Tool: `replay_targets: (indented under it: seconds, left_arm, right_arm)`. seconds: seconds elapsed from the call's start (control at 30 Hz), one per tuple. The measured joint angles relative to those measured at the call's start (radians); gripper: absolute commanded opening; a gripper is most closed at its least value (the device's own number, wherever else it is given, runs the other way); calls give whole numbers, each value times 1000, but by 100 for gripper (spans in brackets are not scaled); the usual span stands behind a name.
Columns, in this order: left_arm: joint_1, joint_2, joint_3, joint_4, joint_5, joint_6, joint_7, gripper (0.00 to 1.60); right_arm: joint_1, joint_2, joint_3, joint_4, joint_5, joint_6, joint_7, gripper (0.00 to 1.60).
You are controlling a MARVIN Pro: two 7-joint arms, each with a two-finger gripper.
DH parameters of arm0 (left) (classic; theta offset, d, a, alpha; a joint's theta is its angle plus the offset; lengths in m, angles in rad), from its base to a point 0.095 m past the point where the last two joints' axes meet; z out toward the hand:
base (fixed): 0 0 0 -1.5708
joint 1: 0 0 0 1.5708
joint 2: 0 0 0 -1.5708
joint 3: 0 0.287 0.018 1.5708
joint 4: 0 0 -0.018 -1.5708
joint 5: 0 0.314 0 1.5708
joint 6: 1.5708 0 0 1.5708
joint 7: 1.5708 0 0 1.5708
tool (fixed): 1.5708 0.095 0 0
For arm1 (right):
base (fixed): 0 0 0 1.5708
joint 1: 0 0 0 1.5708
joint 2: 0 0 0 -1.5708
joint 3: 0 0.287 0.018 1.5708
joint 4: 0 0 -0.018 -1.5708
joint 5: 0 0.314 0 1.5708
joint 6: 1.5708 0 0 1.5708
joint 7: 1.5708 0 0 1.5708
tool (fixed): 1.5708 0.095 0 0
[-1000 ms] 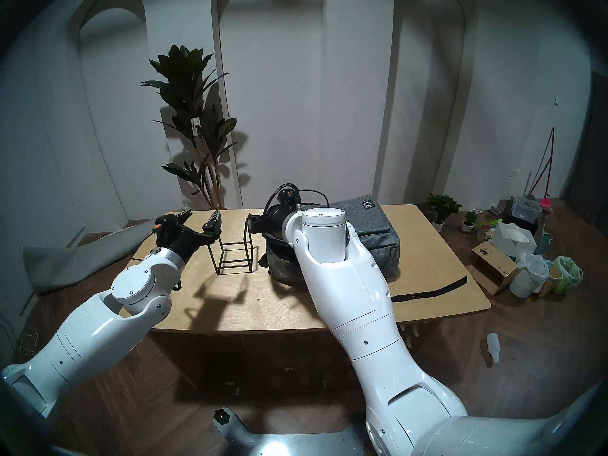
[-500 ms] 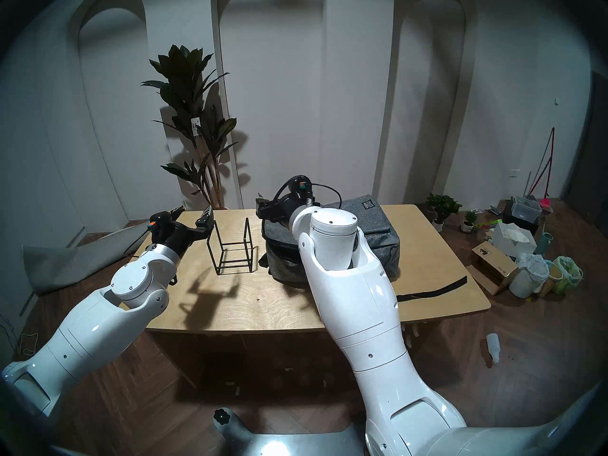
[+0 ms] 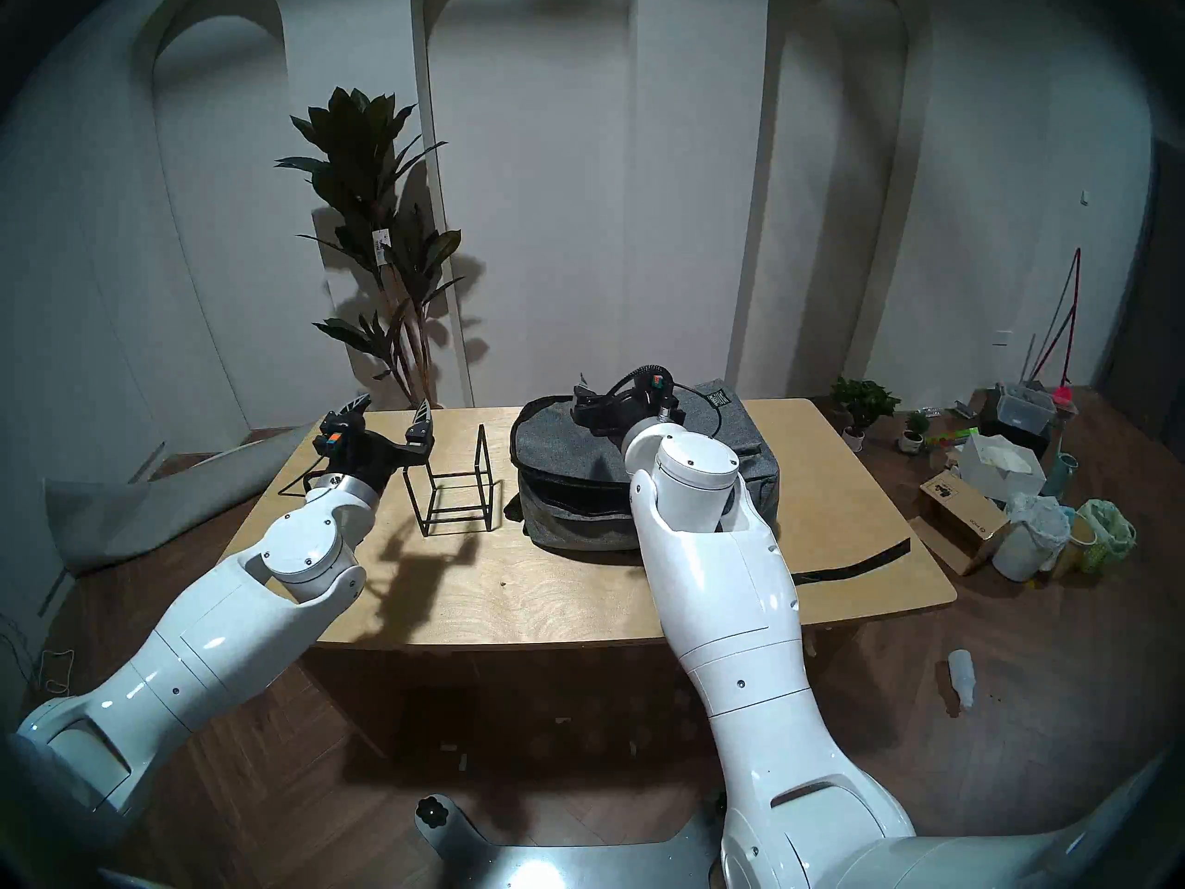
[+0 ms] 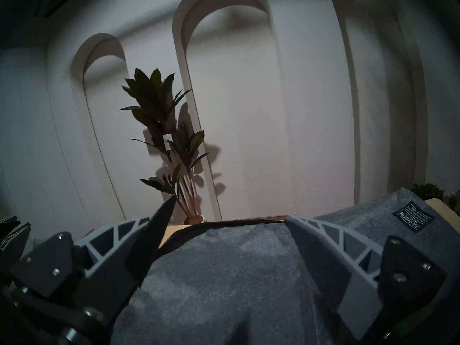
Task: Put the book into the bag and close the bag
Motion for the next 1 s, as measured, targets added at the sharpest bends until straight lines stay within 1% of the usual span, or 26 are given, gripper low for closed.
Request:
replay_targets:
  seconds: [0.07,0.2,0.37,0.53,0.73,1.0]
  left_arm:
    - [-10,15,-3,-1,-1,16,-32,160]
    - [-16,46,-15,-10,-17,38,-84,160]
    - [-16,89,-44,-23,-81,64,-153,160]
    - [-14,124,-72,-33,-132,93,-191,160]
    - [-11,140,-98,-33,-165,111,-185,160]
    - [1,129,-124,-33,-192,108,-107,160]
  right_arm:
    - [10,0,4,22,6,-38,13,160]
    - [20,0,6,40,12,-81,30,160]
    - [29,0,5,62,15,-130,50,160]
    - [34,0,0,89,16,-182,64,160]
    - [39,-2,-7,122,3,-228,61,160]
    - [48,-8,-8,137,-23,-235,9,160]
